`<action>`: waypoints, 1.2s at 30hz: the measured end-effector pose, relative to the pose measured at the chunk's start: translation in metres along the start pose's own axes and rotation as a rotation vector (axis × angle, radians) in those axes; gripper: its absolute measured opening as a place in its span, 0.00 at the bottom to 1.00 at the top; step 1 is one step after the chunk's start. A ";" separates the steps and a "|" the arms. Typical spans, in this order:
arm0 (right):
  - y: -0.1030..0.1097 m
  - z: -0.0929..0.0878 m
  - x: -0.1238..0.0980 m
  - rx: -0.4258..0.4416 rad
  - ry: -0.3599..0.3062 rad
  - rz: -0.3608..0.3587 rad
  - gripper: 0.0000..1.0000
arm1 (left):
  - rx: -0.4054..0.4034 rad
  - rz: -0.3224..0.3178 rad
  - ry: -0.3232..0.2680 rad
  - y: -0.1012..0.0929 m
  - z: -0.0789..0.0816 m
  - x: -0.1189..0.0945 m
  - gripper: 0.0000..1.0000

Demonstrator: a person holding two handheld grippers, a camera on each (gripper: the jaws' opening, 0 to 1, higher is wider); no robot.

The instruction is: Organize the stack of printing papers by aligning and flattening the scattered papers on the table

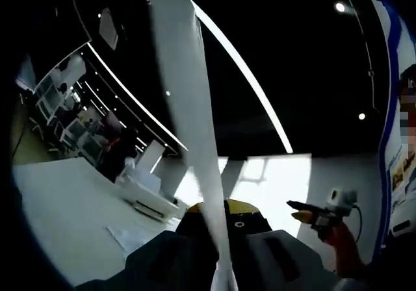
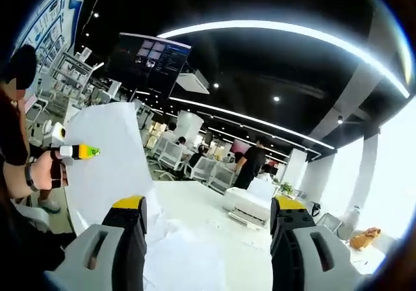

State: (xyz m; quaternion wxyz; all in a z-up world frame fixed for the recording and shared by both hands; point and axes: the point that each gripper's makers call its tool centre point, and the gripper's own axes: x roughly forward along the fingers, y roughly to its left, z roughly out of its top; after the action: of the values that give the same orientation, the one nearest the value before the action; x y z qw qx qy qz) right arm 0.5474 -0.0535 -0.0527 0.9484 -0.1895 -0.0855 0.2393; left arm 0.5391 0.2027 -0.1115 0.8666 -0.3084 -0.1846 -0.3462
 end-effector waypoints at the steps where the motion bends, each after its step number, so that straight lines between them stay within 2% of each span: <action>1: 0.000 0.000 0.000 0.000 0.000 0.000 0.73 | -0.001 0.004 -0.003 0.002 0.001 -0.001 0.05; 18: -0.002 -0.007 -0.001 -0.004 0.020 -0.010 0.73 | -0.030 0.022 -0.022 0.008 0.004 -0.006 0.05; 24: -0.006 -0.008 -0.003 -0.004 0.024 -0.025 0.73 | 0.004 0.024 -0.017 0.004 0.003 -0.006 0.05; 36: -0.009 -0.013 -0.005 0.004 0.033 -0.033 0.73 | -0.015 0.027 -0.037 0.010 0.007 -0.008 0.05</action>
State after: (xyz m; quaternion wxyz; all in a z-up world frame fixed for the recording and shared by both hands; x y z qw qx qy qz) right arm 0.5497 -0.0675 -0.0611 0.9538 -0.1903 -0.0726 0.2207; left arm 0.5393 0.2173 -0.1144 0.8651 -0.3240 -0.1940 -0.3302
